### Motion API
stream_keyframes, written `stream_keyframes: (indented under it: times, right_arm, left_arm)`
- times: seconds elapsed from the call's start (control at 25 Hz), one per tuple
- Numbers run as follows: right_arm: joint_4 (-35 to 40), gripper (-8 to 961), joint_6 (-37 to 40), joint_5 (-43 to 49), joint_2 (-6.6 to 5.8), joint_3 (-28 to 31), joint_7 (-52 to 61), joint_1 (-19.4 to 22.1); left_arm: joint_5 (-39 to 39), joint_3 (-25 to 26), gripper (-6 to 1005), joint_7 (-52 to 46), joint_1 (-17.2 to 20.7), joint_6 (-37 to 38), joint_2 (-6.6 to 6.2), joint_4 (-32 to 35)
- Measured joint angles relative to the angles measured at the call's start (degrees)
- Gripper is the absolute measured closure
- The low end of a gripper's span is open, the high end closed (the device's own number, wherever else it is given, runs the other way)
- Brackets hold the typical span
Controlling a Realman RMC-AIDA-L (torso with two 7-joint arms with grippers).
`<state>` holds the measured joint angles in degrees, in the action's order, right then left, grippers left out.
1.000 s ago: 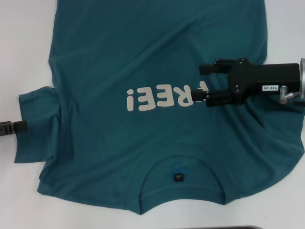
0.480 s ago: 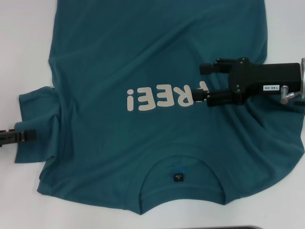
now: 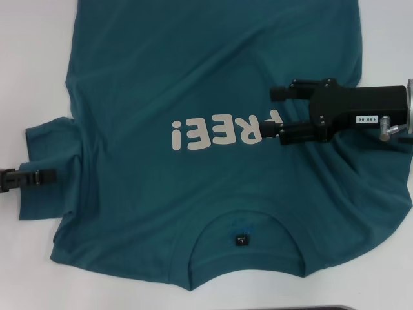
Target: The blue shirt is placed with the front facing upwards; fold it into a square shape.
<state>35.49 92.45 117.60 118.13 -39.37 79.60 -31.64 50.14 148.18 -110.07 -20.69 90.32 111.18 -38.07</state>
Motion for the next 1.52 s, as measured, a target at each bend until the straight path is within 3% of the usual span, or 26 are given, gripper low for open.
stream_keyframes:
  times: [0.4,0.52,0.76,0.96,1.16,1.52]
  right_arm:
    - [0.3,37,0.0,0.0,0.08,0.0,-0.1,0.0]
    - [0.3,37,0.0,0.0,0.09,0.0,-0.1,0.0]
    - [0.2,37,0.0,0.0,0.09,0.0,-0.1,0.0]
    - [0.0,37,-0.1,0.0,0.09,0.1,-0.2,0.0]
    - [-0.2,37,-0.2,0.0,0.19,0.1,-0.2,0.0]
    - [-0.3,37,-0.1,-0.5,0.51,0.1,-0.1,0.1]
  left_arm:
    - [-1.4,0.0,328,-1.2,-0.2,-2.0,0.16,0.0]
    - [-1.5,0.3,576,-1.2,-0.2,-1.9,0.17,-0.2]
    - [-1.5,0.4,786,-1.4,-0.2,-1.5,0.67,-1.8]
    - [-1.5,0.6,891,-2.8,0.1,-2.0,0.67,-4.2]
    - [-1.4,1.2,996,-3.6,0.3,-2.3,-0.38,-5.4]
    - [-2.1,2.2,985,-4.9,0.3,-3.6,-1.0,-8.5]
